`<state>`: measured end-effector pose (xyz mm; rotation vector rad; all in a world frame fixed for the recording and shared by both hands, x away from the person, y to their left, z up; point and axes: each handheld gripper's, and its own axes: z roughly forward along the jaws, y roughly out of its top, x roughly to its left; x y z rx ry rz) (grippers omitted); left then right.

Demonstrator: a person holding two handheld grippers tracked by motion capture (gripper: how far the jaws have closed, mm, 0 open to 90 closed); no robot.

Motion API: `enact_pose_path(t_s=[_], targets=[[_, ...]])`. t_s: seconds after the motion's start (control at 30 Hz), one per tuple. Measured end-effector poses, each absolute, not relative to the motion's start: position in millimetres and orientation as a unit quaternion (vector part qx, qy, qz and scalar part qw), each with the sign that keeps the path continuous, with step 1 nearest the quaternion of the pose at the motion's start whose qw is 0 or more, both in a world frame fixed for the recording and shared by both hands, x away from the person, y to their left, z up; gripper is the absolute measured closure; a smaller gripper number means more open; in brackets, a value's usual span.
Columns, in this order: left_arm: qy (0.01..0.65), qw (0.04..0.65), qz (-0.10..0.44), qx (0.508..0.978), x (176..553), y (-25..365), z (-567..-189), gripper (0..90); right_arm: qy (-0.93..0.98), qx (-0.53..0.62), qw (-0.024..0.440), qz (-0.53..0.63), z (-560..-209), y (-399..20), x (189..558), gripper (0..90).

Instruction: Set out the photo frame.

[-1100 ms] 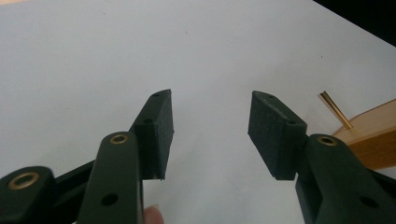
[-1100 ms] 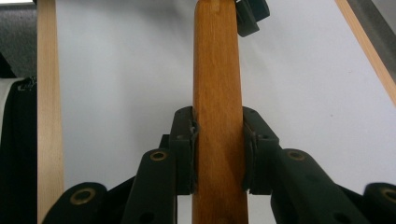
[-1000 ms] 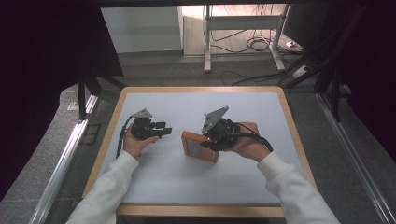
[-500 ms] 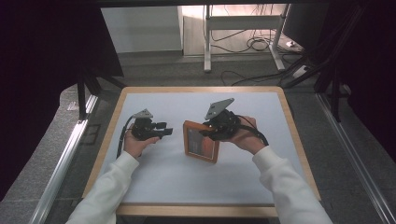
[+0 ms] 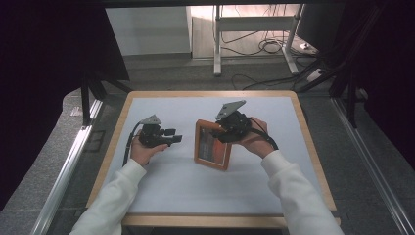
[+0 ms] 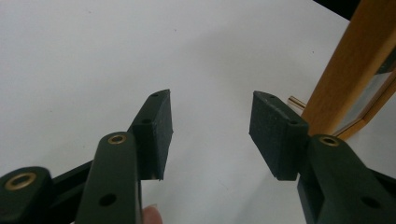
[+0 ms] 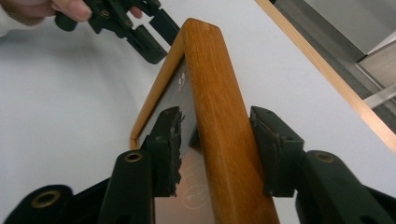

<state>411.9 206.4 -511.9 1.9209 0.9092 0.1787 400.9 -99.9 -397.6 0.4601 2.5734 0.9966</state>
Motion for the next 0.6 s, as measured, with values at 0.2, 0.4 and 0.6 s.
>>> enact_pose_path(t_s=[0.2, 0.4, 0.6], targets=[[0.373, 0.483, 0.073, 0.789, 412, 205, -513, 48.8, 0.903, 0.179, 0.169, 0.353, -402, -101, 411, 49.3], [0.372, 0.483, 0.072, 0.79, 412, 205, -513, 48.7, 0.899, 0.192, 0.161, 0.36, -406, -102, 418, 46.7], [0.37, 0.482, 0.074, 0.791, 411, 205, -513, 48.8, 0.89, 0.195, 0.173, 0.374, -404, -101, 416, 39.4]])
